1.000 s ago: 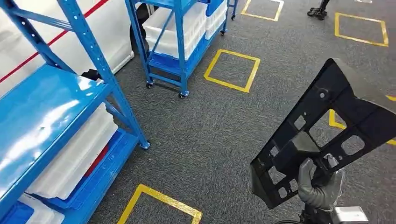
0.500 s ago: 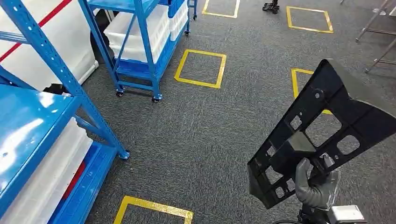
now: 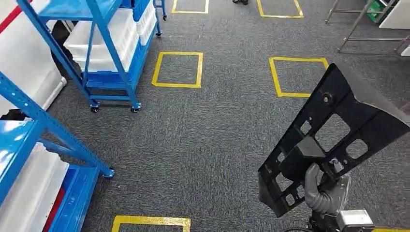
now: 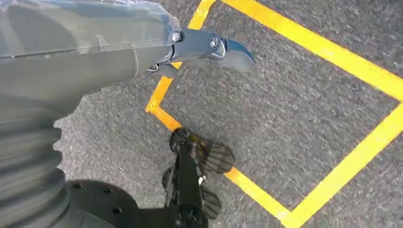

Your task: Take the parts from the cabinet and place them on the table.

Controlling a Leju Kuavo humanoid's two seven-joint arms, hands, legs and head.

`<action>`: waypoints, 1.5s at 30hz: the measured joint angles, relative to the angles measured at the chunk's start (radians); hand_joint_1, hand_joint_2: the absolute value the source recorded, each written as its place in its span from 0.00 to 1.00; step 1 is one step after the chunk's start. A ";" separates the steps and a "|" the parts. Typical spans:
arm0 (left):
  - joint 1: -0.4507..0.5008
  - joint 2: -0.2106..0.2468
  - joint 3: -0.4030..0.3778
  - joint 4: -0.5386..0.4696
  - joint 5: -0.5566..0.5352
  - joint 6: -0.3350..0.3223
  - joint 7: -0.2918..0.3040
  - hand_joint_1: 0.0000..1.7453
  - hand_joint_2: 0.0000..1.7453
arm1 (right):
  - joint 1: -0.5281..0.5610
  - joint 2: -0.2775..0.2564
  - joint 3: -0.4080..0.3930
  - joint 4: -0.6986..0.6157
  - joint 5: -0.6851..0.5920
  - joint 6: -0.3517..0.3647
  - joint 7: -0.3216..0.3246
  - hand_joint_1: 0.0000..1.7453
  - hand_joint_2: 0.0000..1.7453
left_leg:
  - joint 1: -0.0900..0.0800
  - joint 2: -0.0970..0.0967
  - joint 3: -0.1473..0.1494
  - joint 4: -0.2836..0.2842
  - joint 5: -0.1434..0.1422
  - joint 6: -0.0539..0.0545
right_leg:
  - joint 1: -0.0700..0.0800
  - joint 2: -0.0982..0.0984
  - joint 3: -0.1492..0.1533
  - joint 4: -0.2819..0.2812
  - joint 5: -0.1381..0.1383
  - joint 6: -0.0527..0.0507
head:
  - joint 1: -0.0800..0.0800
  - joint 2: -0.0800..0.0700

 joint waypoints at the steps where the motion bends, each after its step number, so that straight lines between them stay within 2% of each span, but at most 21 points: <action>1: 0.001 0.000 0.000 0.000 0.003 0.002 0.000 0.00 1.00 | -0.010 0.000 0.000 0.003 0.006 0.002 0.002 1.00 1.00 | 0.002 -0.032 -0.033 0.072 -0.042 -0.001 | 0.001 0.010 -0.002 0.000 0.001 -0.006 | 0.000 0.000; 4: 0.004 -0.001 0.001 0.000 0.008 0.007 -0.001 0.00 1.00 | -0.029 0.001 0.003 0.015 0.021 0.003 0.008 1.00 1.00 | 0.004 -0.051 -0.139 0.285 -0.118 -0.006 | 0.003 0.051 -0.005 0.002 0.003 -0.008 | 0.000 0.000; 7: 0.006 -0.001 0.003 0.000 0.009 0.007 -0.002 0.00 1.00 | -0.033 0.001 0.004 0.026 0.029 0.003 0.015 1.00 1.00 | 0.010 -0.061 -0.076 0.126 0.003 -0.005 | 0.002 0.097 0.000 0.009 0.001 -0.005 | 0.000 0.000; 8: 0.006 -0.001 0.006 0.000 0.009 0.008 -0.002 0.00 1.00 | -0.036 0.001 0.006 0.029 0.031 0.003 0.017 1.00 1.00 | 0.015 -0.090 -0.035 0.031 0.053 -0.005 | 0.000 0.111 -0.001 0.014 -0.002 -0.001 | 0.000 0.000; 9: 0.009 -0.001 0.007 0.001 0.009 0.008 -0.002 0.00 1.00 | -0.039 0.001 0.009 0.031 0.032 0.003 0.017 1.00 1.00 | 0.019 -0.143 -0.021 -0.013 0.050 -0.004 | 0.001 0.120 -0.006 0.019 -0.004 0.006 | 0.000 0.000; 13: 0.004 -0.002 0.007 0.001 0.009 0.010 0.000 0.00 1.00 | -0.047 0.001 0.016 0.042 0.035 0.000 0.018 1.00 1.00 | 0.009 -0.108 -0.017 -0.027 0.055 0.015 | -0.004 0.167 -0.023 0.015 0.008 0.039 | 0.000 0.000; 14: 0.002 -0.007 0.007 0.001 0.009 0.009 0.001 0.00 1.00 | -0.047 -0.001 0.017 0.044 0.035 0.000 0.018 1.00 1.00 | 0.017 -0.091 -0.015 -0.041 0.066 0.027 | -0.008 0.161 -0.025 0.022 0.005 0.041 | 0.000 0.000; 16: 0.004 -0.006 0.007 0.001 0.009 0.009 0.003 0.00 1.00 | -0.053 -0.002 0.018 0.048 0.035 -0.001 0.018 1.00 1.00 | 0.012 -0.066 -0.015 -0.046 0.069 0.036 | 0.001 0.060 -0.067 0.105 -0.055 0.046 | 0.002 0.000; 17: 0.008 -0.006 0.008 0.001 0.009 0.009 0.003 0.00 1.00 | -0.058 -0.002 0.018 0.051 0.035 -0.001 0.018 1.00 1.00 | 0.008 -0.052 -0.016 -0.046 0.068 0.037 | -0.001 0.038 -0.106 0.187 -0.097 0.050 | 0.002 0.000; 20: 0.013 -0.006 0.008 0.001 0.010 0.008 0.002 0.00 1.00 | -0.058 -0.002 0.021 0.061 0.035 -0.002 0.019 1.00 1.00 | 0.001 -0.008 -0.016 -0.045 0.065 0.040 | -0.006 0.022 -0.170 0.321 -0.130 0.056 | 0.002 0.000; 23: 0.010 -0.008 0.008 0.001 0.012 0.004 -0.006 0.00 1.00 | -0.058 -0.002 0.024 0.066 0.035 -0.005 0.019 1.00 1.00 | 0.000 0.027 -0.006 -0.045 0.057 0.035 | -0.003 -0.008 -0.042 0.091 -0.015 0.047 | 0.002 0.000; 24: 0.011 -0.008 0.008 0.001 0.012 0.004 -0.008 0.00 1.00 | -0.060 -0.003 0.026 0.066 0.035 -0.007 0.018 1.00 1.00 | -0.002 0.037 -0.001 -0.045 0.053 0.031 | 0.004 -0.059 -0.003 0.014 -0.013 0.039 | 0.002 0.000; 28: 0.007 -0.008 0.008 0.001 0.015 0.003 -0.013 0.00 1.00 | -0.061 -0.005 0.027 0.069 0.035 -0.018 0.019 1.00 1.00 | -0.006 0.075 0.010 -0.050 0.046 0.012 | 0.016 -0.020 -0.010 0.012 -0.010 0.015 | 0.002 0.000; 29: 0.006 -0.008 0.008 0.000 0.015 0.001 -0.015 0.00 1.00 | -0.060 -0.006 0.027 0.068 0.035 -0.019 0.018 1.00 1.00 | -0.007 0.071 0.009 -0.045 0.038 0.002 | 0.001 -0.004 0.001 -0.002 -0.002 0.004 | 0.001 0.000; 30: 0.006 -0.008 0.008 0.000 0.015 0.001 -0.017 0.00 1.00 | -0.057 -0.006 0.027 0.068 0.035 -0.019 0.017 1.00 1.00 | -0.002 0.016 0.006 -0.024 0.022 0.001 | 0.003 0.002 0.004 -0.005 -0.001 0.001 | 0.001 0.000; 32: 0.008 -0.008 0.008 0.000 0.015 -0.002 -0.018 0.00 1.00 | -0.059 -0.006 0.030 0.069 0.035 -0.019 0.019 1.00 1.00 | 0.005 -0.042 -0.056 0.110 -0.056 -0.001 | 0.002 0.021 0.002 -0.004 -0.002 -0.008 | 0.001 0.000; 35: 0.014 -0.008 0.008 0.000 0.015 -0.003 -0.018 0.00 1.00 | -0.053 -0.006 0.034 0.069 0.035 -0.020 0.018 1.00 1.00 | 0.008 -0.050 -0.142 0.278 -0.101 -0.008 | 0.004 0.064 0.002 -0.001 -0.001 -0.009 | 0.001 0.000; 38: 0.016 -0.007 0.008 0.000 0.015 -0.004 -0.019 0.00 1.00 | -0.045 -0.006 0.034 0.069 0.035 -0.020 0.018 1.00 1.00 | 0.014 -0.072 -0.056 0.071 0.037 -0.009 | 0.002 0.112 0.004 0.010 -0.005 -0.002 | 0.000 0.000; 40: 0.021 -0.006 0.008 0.002 0.016 -0.005 -0.021 0.00 1.00 | -0.046 -0.006 0.037 0.069 0.035 -0.021 0.018 1.00 1.00 | 0.022 -0.170 -0.019 -0.024 0.043 -0.009 | 0.004 0.134 -0.010 0.027 -0.011 0.010 | 0.001 0.000; 44: 0.014 -0.008 0.008 0.002 0.018 -0.009 -0.024 0.00 1.00 | -0.037 -0.006 0.040 0.069 0.035 -0.022 0.018 1.00 1.00 | 0.019 -0.115 -0.016 -0.033 0.056 0.017 | -0.006 0.188 -0.026 0.019 0.004 0.041 | 0.001 0.000; 45: 0.014 -0.009 0.008 0.002 0.018 -0.011 -0.025 0.00 1.00 | -0.032 -0.007 0.041 0.069 0.035 -0.022 0.018 1.00 1.00 | 0.020 -0.096 -0.012 -0.040 0.062 0.024 | -0.005 0.129 -0.029 0.034 -0.007 0.041 | 0.002 0.000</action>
